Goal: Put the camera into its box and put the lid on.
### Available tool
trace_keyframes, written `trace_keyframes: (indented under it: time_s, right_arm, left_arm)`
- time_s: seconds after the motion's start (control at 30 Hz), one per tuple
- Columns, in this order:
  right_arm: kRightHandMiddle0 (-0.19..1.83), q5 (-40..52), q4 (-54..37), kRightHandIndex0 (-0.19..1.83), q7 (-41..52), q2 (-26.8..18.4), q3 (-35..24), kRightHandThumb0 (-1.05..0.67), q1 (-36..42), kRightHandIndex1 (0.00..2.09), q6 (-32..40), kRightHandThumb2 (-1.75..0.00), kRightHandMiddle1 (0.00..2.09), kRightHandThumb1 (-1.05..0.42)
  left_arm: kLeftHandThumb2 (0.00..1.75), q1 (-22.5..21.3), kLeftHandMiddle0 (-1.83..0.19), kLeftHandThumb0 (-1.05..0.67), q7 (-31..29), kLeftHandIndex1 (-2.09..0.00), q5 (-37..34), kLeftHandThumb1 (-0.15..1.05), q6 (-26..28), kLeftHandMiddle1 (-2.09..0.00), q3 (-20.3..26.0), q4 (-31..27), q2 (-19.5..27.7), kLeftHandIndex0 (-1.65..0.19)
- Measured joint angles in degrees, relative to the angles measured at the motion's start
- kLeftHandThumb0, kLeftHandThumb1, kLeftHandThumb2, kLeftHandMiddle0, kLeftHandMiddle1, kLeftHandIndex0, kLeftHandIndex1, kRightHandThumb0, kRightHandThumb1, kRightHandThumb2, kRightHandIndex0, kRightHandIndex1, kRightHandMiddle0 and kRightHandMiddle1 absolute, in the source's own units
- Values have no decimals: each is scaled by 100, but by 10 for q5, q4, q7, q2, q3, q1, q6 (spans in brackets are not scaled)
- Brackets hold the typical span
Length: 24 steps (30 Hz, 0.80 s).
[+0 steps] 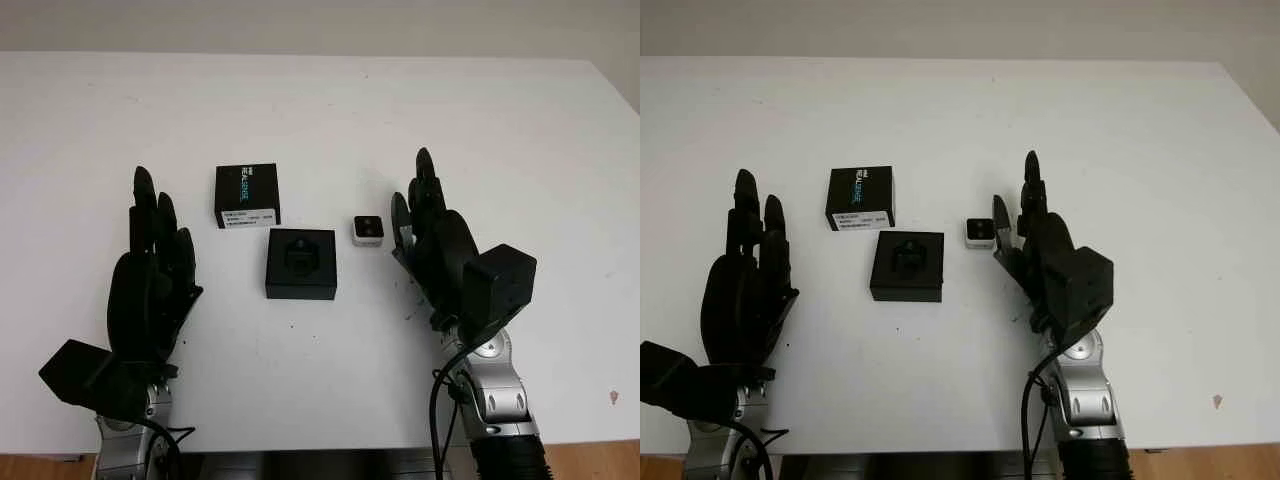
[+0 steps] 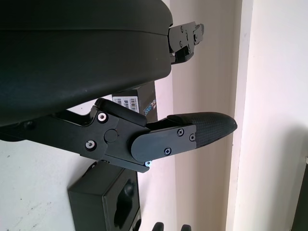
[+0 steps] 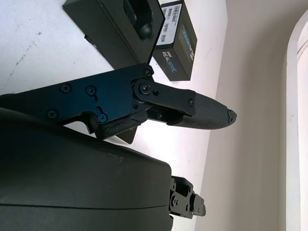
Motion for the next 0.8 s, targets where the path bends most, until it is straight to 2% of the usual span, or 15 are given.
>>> trace_keyframes:
  time_s: [0.17,0.3,0.33,0.4,0.43,0.53,0.67,0.8]
  right_arm:
    - [-18,-2,0,-19,0,0,0,-71,0,3,0,-61,5,-105]
    - [-17,0,0,-18,1,-1,-1,-73,0,4,6,-53,6,-105]
    - [-12,0,0,-12,0,-1,-2,-70,0,7,6,-42,8,-105]
    - [-6,-1,0,-6,-7,-2,-8,-67,-1,9,-7,-31,10,-105]
    - [2,-3,1,2,-8,-6,-12,-65,-6,12,-15,-19,13,-101]
    - [12,-26,16,13,8,-54,-24,-62,-40,16,-54,-6,18,-94]
    - [27,-114,42,29,18,-146,-19,-66,-100,22,-91,-3,27,-86]
    - [30,-144,78,36,43,-198,-7,-60,-133,24,-126,-3,32,-78]
  left_arm:
    - [59,0,19,-69,1,-1,0,105,0,-5,0,0,0,19]
    - [58,0,18,-69,1,-2,0,105,0,-6,0,0,-3,19]
    - [59,0,19,-69,2,-2,0,105,0,-5,0,0,-3,19]
    - [59,0,19,-69,1,-1,0,105,0,-5,0,0,-3,19]
    - [59,0,19,-69,1,0,0,105,0,-5,-1,0,-3,19]
    - [61,0,19,-70,0,0,1,105,-1,-4,-3,1,-3,19]
    - [60,0,19,-70,4,-1,1,105,0,-5,-6,1,-4,19]
    - [60,0,19,-70,7,0,2,105,-1,-4,-8,1,-7,19]
